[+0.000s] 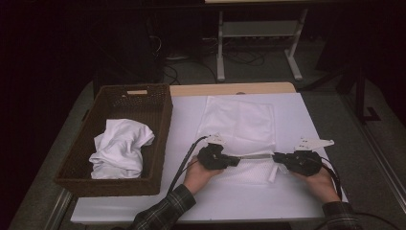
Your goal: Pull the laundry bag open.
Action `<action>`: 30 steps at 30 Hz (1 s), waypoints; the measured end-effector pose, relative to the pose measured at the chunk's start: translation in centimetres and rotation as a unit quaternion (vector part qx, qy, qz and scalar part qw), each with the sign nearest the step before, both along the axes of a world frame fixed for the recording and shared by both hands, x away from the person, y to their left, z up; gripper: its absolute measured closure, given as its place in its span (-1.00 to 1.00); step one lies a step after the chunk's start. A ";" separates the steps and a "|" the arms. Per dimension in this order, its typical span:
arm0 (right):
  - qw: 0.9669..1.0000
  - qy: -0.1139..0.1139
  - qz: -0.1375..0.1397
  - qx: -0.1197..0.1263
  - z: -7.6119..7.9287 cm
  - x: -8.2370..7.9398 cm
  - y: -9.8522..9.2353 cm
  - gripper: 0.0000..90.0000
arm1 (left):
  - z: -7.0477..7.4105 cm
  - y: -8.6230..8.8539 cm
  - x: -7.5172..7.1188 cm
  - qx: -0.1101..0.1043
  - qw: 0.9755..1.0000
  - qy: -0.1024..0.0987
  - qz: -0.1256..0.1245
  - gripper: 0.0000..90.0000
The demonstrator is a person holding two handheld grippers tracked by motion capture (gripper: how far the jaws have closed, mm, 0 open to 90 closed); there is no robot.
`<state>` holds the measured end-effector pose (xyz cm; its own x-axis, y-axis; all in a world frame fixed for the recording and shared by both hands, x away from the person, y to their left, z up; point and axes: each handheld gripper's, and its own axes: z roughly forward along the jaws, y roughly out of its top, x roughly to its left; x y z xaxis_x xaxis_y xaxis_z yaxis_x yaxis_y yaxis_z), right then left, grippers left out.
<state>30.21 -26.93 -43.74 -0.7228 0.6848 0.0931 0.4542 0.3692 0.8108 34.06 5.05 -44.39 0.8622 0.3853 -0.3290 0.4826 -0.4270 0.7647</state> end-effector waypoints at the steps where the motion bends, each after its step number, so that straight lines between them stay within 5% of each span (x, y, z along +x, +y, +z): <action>1: 1.000 0.001 -0.002 -0.002 -0.1 0.0 -0.2 0.89 | 0.0 0.1 0.0 -0.001 1.000 0.001 0.001 0.92; 30: 1.000 0.000 -0.016 -0.003 -0.2 0.2 -1.0 0.88 | 0.1 4.2 -1.1 0.006 0.999 0.006 0.048 0.92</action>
<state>30.36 -27.94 -43.92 -0.7005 0.7081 0.0894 0.4663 0.3592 0.8084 33.00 9.27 -44.24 0.8169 0.4699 -0.3345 0.5314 -0.3874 0.7534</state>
